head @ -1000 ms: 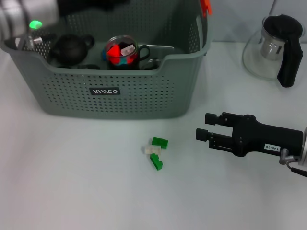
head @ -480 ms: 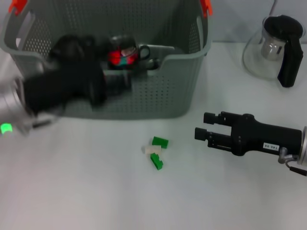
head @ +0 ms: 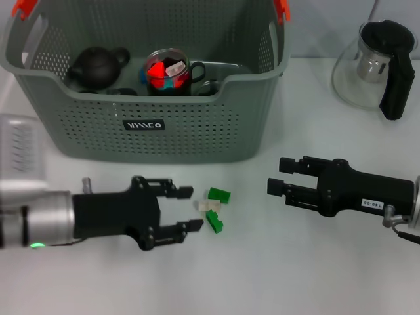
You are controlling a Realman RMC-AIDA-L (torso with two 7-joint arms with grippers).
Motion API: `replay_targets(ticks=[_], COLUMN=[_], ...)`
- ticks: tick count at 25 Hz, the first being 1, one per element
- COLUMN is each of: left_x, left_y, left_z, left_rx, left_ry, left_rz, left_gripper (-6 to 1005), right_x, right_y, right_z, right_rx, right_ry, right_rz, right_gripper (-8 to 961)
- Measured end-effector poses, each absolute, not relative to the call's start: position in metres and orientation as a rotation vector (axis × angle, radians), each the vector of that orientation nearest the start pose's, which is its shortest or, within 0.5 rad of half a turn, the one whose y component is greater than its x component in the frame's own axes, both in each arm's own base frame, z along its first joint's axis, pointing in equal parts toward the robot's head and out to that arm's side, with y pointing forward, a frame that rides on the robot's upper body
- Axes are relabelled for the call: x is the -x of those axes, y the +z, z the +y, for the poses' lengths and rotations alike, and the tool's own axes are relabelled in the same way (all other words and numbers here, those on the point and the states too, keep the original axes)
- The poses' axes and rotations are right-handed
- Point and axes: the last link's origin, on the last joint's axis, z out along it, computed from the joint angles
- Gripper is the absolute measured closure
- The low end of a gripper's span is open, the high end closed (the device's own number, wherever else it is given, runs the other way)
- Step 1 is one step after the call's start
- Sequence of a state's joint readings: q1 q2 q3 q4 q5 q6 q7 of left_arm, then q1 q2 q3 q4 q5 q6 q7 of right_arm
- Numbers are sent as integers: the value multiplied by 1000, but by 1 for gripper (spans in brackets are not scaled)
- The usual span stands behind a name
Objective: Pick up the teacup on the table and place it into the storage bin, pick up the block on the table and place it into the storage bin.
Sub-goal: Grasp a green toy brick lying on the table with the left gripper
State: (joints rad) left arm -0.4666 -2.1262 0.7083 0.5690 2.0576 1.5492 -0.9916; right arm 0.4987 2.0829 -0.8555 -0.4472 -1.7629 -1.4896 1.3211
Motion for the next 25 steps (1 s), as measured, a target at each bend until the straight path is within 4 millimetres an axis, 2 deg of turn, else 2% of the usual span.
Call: replay_targets(ticks=[4, 7, 25], left_x=[281, 278, 283], left_y=[-64, -76, -101], left_z=[293, 290, 297], left_rx=[2800, 2821, 2762], left_ry=[-529, -520, -443], left_rz=[-231, -198, -232], left_gripper=[430, 430, 429], right_x=[-267, -271, -273], right_y=[-39, -37, -36], right_z=[308, 306, 306], right_rx=[2680, 2670, 2655], right_ry=[883, 879, 882], right_rz=[807, 821, 828], right_gripper=[279, 280, 279])
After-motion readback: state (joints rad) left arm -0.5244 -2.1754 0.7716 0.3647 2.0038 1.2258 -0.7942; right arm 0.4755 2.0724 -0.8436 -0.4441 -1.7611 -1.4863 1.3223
